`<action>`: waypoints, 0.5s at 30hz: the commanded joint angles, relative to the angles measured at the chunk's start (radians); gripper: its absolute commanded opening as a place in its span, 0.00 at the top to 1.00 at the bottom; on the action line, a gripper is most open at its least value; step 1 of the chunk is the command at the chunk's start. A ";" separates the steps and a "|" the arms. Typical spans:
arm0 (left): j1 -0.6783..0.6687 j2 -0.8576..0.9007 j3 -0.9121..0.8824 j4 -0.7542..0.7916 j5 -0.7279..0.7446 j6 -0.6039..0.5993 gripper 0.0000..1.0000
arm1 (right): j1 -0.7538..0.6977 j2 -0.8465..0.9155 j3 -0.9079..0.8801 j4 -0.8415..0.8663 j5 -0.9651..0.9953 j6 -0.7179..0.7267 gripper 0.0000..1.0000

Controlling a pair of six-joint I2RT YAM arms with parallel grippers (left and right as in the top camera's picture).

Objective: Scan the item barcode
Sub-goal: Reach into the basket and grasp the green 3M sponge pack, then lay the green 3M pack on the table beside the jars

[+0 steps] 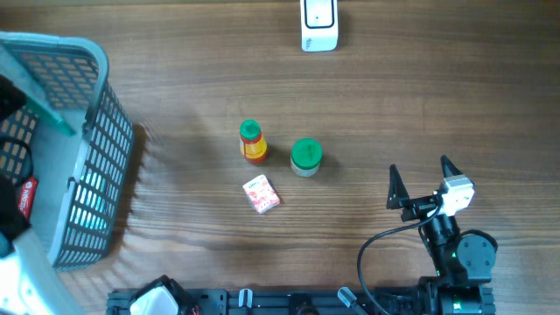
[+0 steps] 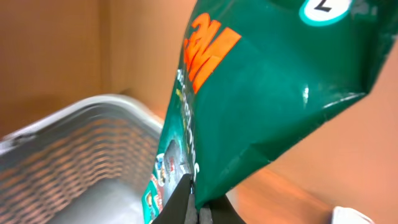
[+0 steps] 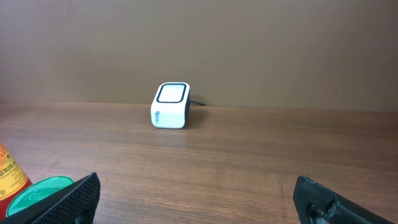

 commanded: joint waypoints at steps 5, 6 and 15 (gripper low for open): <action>-0.191 -0.154 0.016 -0.009 0.313 -0.061 0.96 | 0.000 -0.005 -0.001 0.006 0.005 0.013 0.00; -0.240 -0.154 0.015 -0.032 0.313 -0.061 0.96 | 0.000 -0.005 -0.001 0.006 0.005 0.013 0.00; -0.779 0.023 0.014 -0.211 0.315 -0.050 0.96 | 0.000 -0.005 -0.001 0.006 0.005 0.014 0.00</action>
